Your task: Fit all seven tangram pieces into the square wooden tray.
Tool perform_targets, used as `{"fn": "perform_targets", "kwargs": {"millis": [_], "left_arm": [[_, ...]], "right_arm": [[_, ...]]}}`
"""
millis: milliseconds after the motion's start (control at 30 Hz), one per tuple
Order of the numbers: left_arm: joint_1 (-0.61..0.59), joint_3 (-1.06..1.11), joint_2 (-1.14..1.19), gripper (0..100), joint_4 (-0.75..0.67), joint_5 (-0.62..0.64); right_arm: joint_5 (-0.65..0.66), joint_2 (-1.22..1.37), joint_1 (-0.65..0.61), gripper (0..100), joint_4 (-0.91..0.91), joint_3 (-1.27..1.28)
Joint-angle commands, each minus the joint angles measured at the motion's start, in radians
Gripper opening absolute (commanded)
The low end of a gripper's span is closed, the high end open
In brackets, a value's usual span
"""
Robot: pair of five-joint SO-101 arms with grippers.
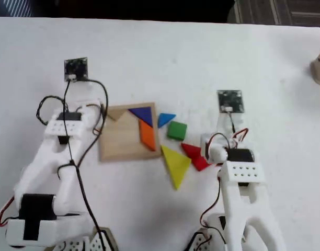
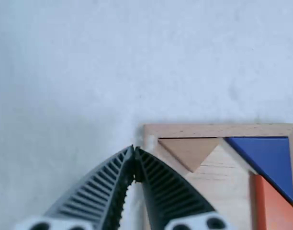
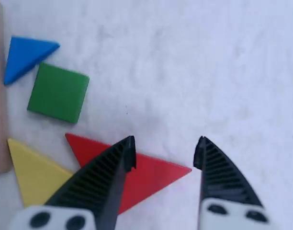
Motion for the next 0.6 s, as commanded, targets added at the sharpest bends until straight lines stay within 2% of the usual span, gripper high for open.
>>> {"fn": "perform_targets", "kwargs": {"millis": [0, 67, 167, 233, 367, 567], "left_arm": [[-0.035, -0.025, -0.051, 2, -0.032, 0.006], [-0.038, -0.025, -0.051, 5, -0.032, -0.011], [-0.038, -0.023, -0.051, 16, -0.028, -0.063], [-0.038, -0.02, -0.051, 22, -0.026, -0.061], [-0.038, -0.021, -0.051, 25, -0.026, -0.061], [-0.05, -0.025, -0.05, 25, -0.031, -0.061]], "right_arm": [[-0.012, -0.058, 0.028, 20.5, 0.033, -0.017], [0.023, -0.059, 0.005, 20.5, 0.045, -0.025], [0.104, -0.058, -0.059, 20.5, 0.053, -0.043], [0.114, -0.058, -0.093, 20.5, 0.07, -0.068], [0.112, -0.056, -0.156, 20.5, 0.134, -0.146], [-0.083, -0.056, -0.231, 20.5, 0.107, -0.215]]}}
